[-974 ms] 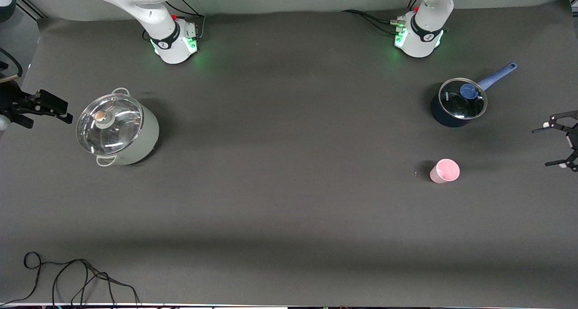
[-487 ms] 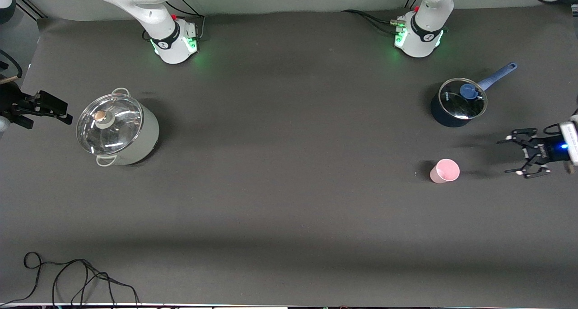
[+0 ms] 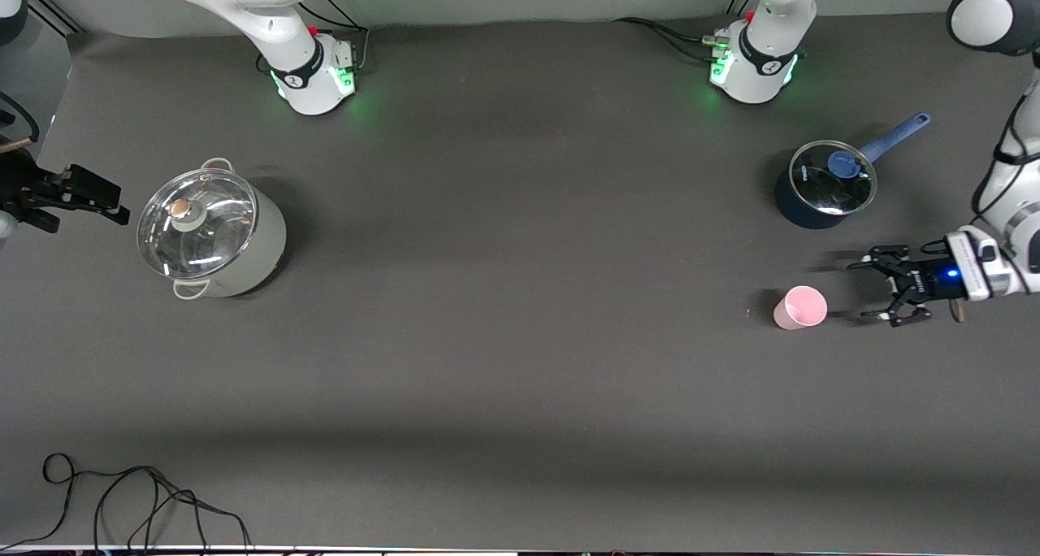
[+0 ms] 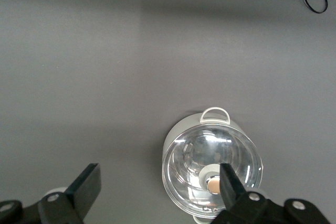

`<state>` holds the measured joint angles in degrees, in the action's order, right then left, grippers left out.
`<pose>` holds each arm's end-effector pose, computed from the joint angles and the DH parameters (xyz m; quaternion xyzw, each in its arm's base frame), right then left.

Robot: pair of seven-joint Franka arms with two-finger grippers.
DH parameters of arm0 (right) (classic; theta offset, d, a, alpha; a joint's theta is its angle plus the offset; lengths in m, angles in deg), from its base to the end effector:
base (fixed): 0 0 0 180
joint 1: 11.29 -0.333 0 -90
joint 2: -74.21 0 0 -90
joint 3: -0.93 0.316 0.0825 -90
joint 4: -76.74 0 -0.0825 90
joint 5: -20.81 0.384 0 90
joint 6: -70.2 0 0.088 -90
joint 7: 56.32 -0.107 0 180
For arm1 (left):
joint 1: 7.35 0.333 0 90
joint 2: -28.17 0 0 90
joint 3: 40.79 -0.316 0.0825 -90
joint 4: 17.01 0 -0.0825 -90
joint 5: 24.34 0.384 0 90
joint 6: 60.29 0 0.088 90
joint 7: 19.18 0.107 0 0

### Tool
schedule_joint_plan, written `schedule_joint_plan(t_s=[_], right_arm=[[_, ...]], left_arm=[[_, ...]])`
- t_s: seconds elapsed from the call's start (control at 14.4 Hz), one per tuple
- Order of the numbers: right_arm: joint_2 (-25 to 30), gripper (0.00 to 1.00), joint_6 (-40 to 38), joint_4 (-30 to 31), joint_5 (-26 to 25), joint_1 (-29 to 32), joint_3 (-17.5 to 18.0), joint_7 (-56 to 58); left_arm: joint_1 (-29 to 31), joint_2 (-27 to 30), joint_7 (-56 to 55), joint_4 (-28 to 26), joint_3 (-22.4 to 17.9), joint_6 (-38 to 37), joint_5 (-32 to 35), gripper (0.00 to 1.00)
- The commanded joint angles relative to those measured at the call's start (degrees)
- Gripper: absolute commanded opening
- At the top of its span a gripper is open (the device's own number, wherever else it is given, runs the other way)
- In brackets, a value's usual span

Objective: Transfer pink cup from left to right arm
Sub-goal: 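Move the left gripper down beside the pink cup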

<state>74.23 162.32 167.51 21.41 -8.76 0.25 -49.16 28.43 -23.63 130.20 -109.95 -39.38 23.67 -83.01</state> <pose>0.5572 -0.0302 0.6216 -0.9993 -0.0343 -0.0124 0.0041 0.5375 0.2491 0.1027 0.5709 -0.5217 0.4699 0.4256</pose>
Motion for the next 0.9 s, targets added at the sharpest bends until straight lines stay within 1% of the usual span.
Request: schedule_joint_plan(t_s=[0.0,0.35,0.83], right_arm=[[0.1,1.0,0.3,-0.3,0.8,-0.2,-0.2,-0.6],[0.2,1.0,0.2,-0.2,0.8,-0.6,-0.2,-0.6],[0.2,1.0,0.2,-0.3,0.8,-0.6,-0.2,-0.6]], left_arm=[[-0.5,-3.3,4.4,1.2,0.1,-0.6,-2.4,1.0],[-0.6,-6.3,6.5,1.1,2.4,0.0,-3.7,1.0],[-4.0,-7.5,6.8,1.1,2.5,0.1,-8.2,1.0]])
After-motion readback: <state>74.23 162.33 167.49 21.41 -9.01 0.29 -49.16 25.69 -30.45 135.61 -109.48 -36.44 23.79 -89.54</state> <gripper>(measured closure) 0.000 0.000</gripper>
